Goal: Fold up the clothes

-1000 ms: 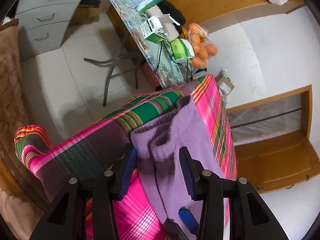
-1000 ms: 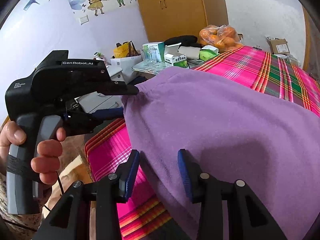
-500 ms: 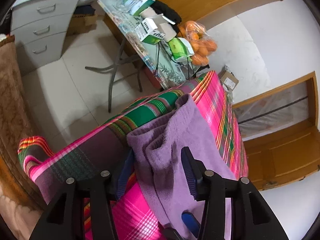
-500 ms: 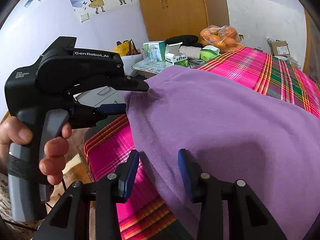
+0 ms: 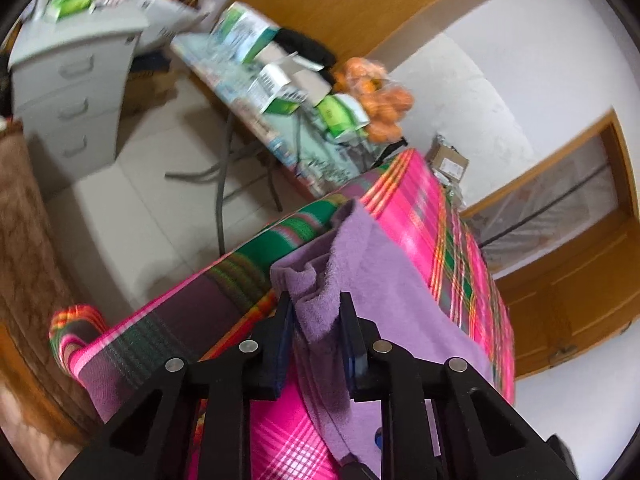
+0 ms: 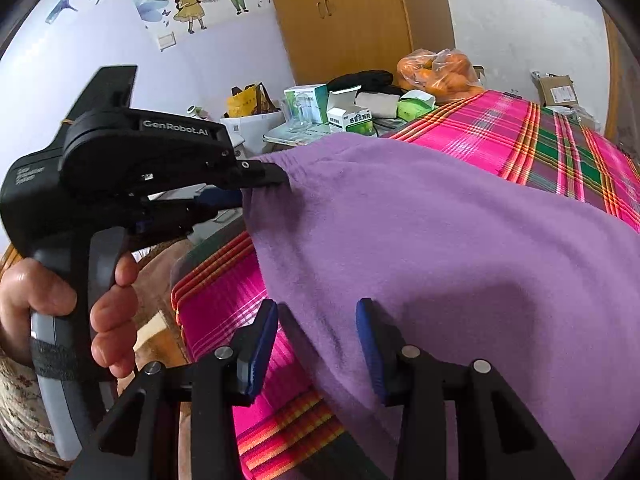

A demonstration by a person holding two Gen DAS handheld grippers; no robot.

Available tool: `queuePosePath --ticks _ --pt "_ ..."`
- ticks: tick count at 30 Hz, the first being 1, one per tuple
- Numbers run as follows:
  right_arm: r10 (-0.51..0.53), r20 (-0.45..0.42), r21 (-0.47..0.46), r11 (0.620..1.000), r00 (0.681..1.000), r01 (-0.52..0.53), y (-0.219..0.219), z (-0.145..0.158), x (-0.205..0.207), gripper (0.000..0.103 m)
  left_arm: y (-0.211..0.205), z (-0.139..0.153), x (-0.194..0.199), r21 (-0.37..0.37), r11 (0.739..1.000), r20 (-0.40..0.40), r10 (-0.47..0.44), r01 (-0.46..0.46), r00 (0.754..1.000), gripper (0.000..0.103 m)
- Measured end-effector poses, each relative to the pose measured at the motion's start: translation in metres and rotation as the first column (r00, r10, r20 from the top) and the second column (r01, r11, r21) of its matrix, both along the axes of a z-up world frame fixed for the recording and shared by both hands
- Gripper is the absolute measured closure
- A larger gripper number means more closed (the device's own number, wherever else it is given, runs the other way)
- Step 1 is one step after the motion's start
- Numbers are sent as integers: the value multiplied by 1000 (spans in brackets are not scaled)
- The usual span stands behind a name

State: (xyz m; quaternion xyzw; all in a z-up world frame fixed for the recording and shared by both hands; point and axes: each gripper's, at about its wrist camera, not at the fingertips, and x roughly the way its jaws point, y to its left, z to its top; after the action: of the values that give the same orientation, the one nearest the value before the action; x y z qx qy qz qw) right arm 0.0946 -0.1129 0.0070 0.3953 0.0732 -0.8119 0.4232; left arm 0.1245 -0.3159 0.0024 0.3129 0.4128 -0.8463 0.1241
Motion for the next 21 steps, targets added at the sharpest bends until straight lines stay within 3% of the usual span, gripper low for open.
queuePosePath --ticks 9,14,21 --pt "-61 4 -65 996 998 61 34 20 -7 62 36 33 -6 -185 978 -70 -107 92 992 82" --pt "-128 26 -98 987 991 130 62 26 -15 62 62 44 -13 -245 954 -98 -204 176 974 82" --pt "-227 49 -139 963 973 232 102 31 -27 62 104 47 -25 -315 898 -81 -348 307 934 82"
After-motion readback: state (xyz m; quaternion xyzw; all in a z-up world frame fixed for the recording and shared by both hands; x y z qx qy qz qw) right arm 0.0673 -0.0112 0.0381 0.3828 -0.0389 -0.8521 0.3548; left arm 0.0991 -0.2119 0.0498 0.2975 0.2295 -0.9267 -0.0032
